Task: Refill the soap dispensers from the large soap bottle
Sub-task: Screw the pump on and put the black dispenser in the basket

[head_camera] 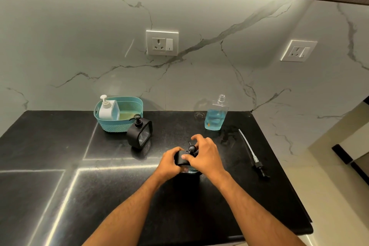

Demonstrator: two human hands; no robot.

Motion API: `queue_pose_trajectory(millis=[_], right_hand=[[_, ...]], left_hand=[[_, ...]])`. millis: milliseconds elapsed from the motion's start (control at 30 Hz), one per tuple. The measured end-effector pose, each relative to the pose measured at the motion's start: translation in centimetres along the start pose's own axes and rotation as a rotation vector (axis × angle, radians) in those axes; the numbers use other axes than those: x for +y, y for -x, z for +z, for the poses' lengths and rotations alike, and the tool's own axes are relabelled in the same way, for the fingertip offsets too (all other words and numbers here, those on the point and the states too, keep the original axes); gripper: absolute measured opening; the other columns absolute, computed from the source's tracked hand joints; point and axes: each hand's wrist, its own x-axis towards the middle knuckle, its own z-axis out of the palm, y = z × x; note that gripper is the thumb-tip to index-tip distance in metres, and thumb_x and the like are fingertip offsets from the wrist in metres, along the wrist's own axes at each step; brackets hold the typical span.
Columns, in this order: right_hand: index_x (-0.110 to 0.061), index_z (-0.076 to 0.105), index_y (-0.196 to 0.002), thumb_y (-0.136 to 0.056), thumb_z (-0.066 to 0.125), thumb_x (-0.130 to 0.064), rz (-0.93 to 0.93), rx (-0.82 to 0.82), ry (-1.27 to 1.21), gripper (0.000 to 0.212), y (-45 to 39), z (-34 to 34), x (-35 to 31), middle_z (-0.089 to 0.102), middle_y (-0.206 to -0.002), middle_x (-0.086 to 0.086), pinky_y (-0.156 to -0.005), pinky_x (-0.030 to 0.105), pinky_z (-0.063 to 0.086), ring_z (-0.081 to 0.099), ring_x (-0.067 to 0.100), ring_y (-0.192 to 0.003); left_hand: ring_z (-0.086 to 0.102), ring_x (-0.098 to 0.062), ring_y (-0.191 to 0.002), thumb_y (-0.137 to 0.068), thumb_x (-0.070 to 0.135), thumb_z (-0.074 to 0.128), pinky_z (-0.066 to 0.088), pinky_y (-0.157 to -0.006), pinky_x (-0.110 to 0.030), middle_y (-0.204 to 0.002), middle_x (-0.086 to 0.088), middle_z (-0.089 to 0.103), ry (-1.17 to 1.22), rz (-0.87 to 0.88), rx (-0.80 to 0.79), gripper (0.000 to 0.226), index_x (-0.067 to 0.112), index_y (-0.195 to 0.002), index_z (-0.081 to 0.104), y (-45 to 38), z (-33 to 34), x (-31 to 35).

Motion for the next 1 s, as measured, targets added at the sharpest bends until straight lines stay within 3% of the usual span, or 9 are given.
queue_pose_trajectory(millis=[167,333,433,500,600,667,800,900,1000], right_hand=[[-0.021,0.072,-0.089,-0.059,0.090,-0.041,0.017,-0.061,0.005,0.040,-0.5,0.3,0.6,0.063,-0.085,-0.009,-0.067,0.022,0.045,0.061,0.010,-0.076],[-0.020,0.062,-0.063,-0.054,0.087,-0.047,0.072,0.056,0.021,0.038,-0.1,0.6,0.2,0.054,-0.067,-0.010,-0.053,0.020,0.033,0.051,0.007,-0.059],[-0.024,0.049,-0.062,-0.056,0.087,-0.057,0.085,0.128,0.041,0.050,0.3,0.8,0.0,0.050,-0.067,-0.010,-0.053,0.013,0.026,0.049,0.007,-0.059],[-0.026,0.046,-0.065,-0.059,0.087,-0.061,0.086,0.142,0.062,0.054,0.6,0.9,0.0,0.048,-0.069,-0.011,-0.054,0.013,0.026,0.048,0.006,-0.060],[-0.024,0.057,-0.075,-0.059,0.088,-0.059,0.073,0.084,0.022,0.050,0.4,0.8,0.2,0.051,-0.076,-0.012,-0.058,0.013,0.032,0.051,0.004,-0.067],[-0.024,0.069,-0.086,-0.060,0.092,-0.046,0.047,0.029,-0.079,0.041,0.1,0.7,0.6,0.054,-0.081,-0.014,-0.063,0.014,0.038,0.054,0.001,-0.070],[-0.023,0.071,-0.069,-0.059,0.095,-0.036,0.049,0.013,-0.139,0.029,-0.1,0.6,1.1,0.056,-0.069,-0.013,-0.057,0.019,0.041,0.054,0.005,-0.060],[-0.031,0.057,-0.055,-0.054,0.094,-0.041,0.081,0.070,-0.115,0.039,-0.2,0.9,0.8,0.052,-0.063,-0.014,-0.051,0.014,0.035,0.051,0.003,-0.054],[-0.032,0.052,-0.055,-0.053,0.094,-0.045,0.094,0.119,-0.117,0.044,-0.1,1.4,0.9,0.050,-0.062,-0.014,-0.050,0.013,0.034,0.051,0.002,-0.053]], left_hand=[[0.067,-0.013,-0.083,-0.060,0.001,0.092,0.056,-0.076,-0.041,-0.092,-0.006,0.073,-0.006,0.007,-0.002,0.045,0.010,-0.099,0.069,-0.1,0.0,-0.1],[0.065,-0.014,-0.078,-0.059,0.003,0.089,0.055,-0.071,-0.040,-0.089,-0.007,0.072,-0.002,0.012,0.004,0.043,0.009,-0.097,0.068,0.0,0.0,-0.2],[0.070,-0.025,-0.082,-0.059,0.004,0.088,0.056,-0.073,-0.044,-0.089,-0.006,0.073,0.009,0.011,0.010,0.042,0.011,-0.096,0.068,0.0,0.0,-0.2],[0.071,-0.023,-0.082,-0.058,0.005,0.088,0.057,-0.073,-0.043,-0.089,-0.005,0.073,0.015,0.014,0.013,0.042,0.012,-0.095,0.068,0.0,0.0,-0.2],[0.070,-0.024,-0.082,-0.059,0.005,0.089,0.056,-0.073,-0.043,-0.089,-0.006,0.073,0.016,0.014,0.010,0.043,0.011,-0.096,0.068,-0.1,0.0,-0.2],[0.070,-0.027,-0.084,-0.059,0.005,0.089,0.056,-0.074,-0.044,-0.091,-0.006,0.073,0.015,0.014,0.010,0.043,0.011,-0.097,0.068,0.0,0.0,-0.2],[0.067,-0.019,-0.080,-0.060,0.008,0.090,0.055,-0.073,-0.042,-0.091,-0.006,0.072,0.002,0.007,0.009,0.043,0.012,-0.097,0.068,0.2,-0.1,0.0],[0.066,-0.019,-0.078,-0.060,0.007,0.091,0.054,-0.071,-0.037,-0.090,-0.005,0.071,-0.006,-0.005,0.012,0.044,0.013,-0.096,0.068,0.2,-0.1,0.1],[0.066,-0.014,-0.078,-0.059,0.008,0.090,0.055,-0.070,-0.034,-0.090,-0.003,0.071,-0.010,-0.015,0.009,0.044,0.015,-0.097,0.068,0.3,-0.1,0.3]])
